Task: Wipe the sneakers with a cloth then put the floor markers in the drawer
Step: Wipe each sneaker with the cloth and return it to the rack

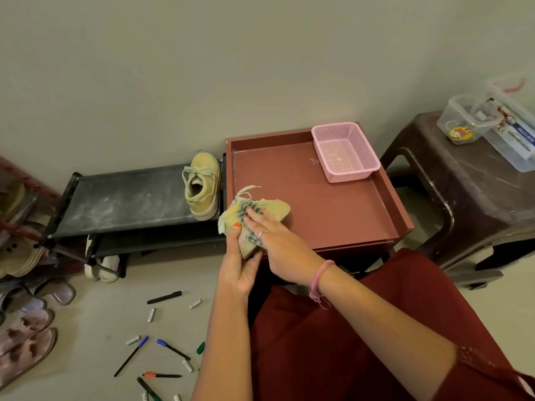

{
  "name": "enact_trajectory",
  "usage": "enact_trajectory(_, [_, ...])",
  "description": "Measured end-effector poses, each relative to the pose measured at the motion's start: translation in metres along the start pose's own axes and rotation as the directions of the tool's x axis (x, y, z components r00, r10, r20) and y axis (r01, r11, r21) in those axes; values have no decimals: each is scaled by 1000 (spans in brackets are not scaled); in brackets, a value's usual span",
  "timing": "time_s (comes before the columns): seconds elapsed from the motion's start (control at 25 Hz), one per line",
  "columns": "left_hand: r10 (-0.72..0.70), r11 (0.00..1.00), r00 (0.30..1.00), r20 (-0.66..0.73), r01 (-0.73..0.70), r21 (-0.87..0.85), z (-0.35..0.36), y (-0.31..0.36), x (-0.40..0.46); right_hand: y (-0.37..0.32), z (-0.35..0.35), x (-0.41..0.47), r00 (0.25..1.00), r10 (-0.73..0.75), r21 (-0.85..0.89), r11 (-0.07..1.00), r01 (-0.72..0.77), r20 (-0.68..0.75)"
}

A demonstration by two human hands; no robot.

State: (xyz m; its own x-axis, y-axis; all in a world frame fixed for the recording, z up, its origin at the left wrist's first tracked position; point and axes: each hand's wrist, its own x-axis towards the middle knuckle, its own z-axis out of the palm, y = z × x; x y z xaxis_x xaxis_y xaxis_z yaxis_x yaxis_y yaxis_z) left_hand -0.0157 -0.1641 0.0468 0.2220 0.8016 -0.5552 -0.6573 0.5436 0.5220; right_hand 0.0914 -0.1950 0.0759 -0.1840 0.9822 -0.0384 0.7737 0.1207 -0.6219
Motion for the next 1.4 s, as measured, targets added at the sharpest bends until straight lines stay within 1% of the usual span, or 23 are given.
enact_trajectory(0.04, [-16,1000,1000,2,16,-12,-3,-2,0,1,2,-1,999,-31,-43,999,31,-5])
enact_trajectory(0.08, [-31,999,999,-8,30,-34,-7,-4,1,9,3,4,1000,-24,-69,997,24,0])
enact_trajectory(0.2, [-42,989,999,-3,41,-141,-13,-9,5,36,-7,32,979,184,-105,979,-174,94])
enact_trajectory(0.28, [-31,988,1000,2,31,-148,-14,-11,8,35,-15,40,967,216,-100,974,-204,133])
enact_trajectory(0.4, [-40,995,999,-9,39,-89,-19,-13,16,3,-9,20,984,69,-93,994,-54,166])
enact_trajectory(0.48, [-84,996,996,-18,83,-18,-19,-19,19,-13,-3,0,995,-48,-143,988,60,87])
enact_trajectory(0.56, [-83,996,996,-17,83,43,-16,-25,21,-12,-2,-1,990,-135,-374,917,139,37])
enact_trajectory(0.6, [-66,998,997,30,66,17,-15,-26,20,-4,-5,5,985,-170,-473,869,147,-7])
enact_trajectory(0.64, [-36,999,997,62,37,-8,-13,-25,21,4,-11,12,990,-140,-479,867,135,26])
enact_trajectory(0.72, [26,1000,996,83,-26,9,-10,-23,20,11,-26,22,989,1,-335,941,48,146])
enact_trajectory(0.76, [35,998,996,82,-39,46,-9,-24,21,11,-26,23,983,44,-310,951,14,180])
enact_trajectory(0.8, [44,993,995,85,-53,108,-9,-27,24,7,-23,21,986,18,-326,945,37,166])
enact_trajectory(0.84, [52,982,994,96,-68,174,-9,-31,27,8,-11,17,990,-56,-367,925,99,127])
enact_trajectory(0.88, [49,974,994,95,-68,217,-8,-35,29,8,1,11,983,-150,-443,878,180,103])
enact_trajectory(0.96, [73,961,993,96,-95,258,-5,-40,28,7,7,0,975,-207,-494,842,218,78])
enact_trajectory(1.0, [94,963,988,125,-122,241,-5,-38,26,12,6,0,974,-208,-516,826,226,94])
enact_trajectory(1.08, [98,980,980,174,-125,156,-3,-32,26,19,1,6,957,-281,-576,772,268,70])
enact_trajectory(1.12, [96,984,977,190,-122,127,-4,-29,27,16,-4,8,960,-281,-550,799,243,15])
enact_trajectory(1.16, [95,985,978,187,-120,128,-4,-29,28,12,-3,9,974,-226,-508,841,186,-17])
enact_trajectory(1.2, [94,983,979,179,-120,136,-4,-29,28,13,1,9,979,-182,-457,881,122,-90])
enact_trajectory(1.28, [83,984,987,136,-103,145,-9,-28,29,26,9,5,988,-38,-229,973,2,-153])
enact_trajectory(1.36, [56,992,989,138,-71,105,-18,-26,30,45,4,3,993,75,-21,997,-77,-90])
enact_trajectory(1.4, [47,994,987,155,-62,91,-23,-24,32,49,1,2,992,113,44,993,-111,-60])
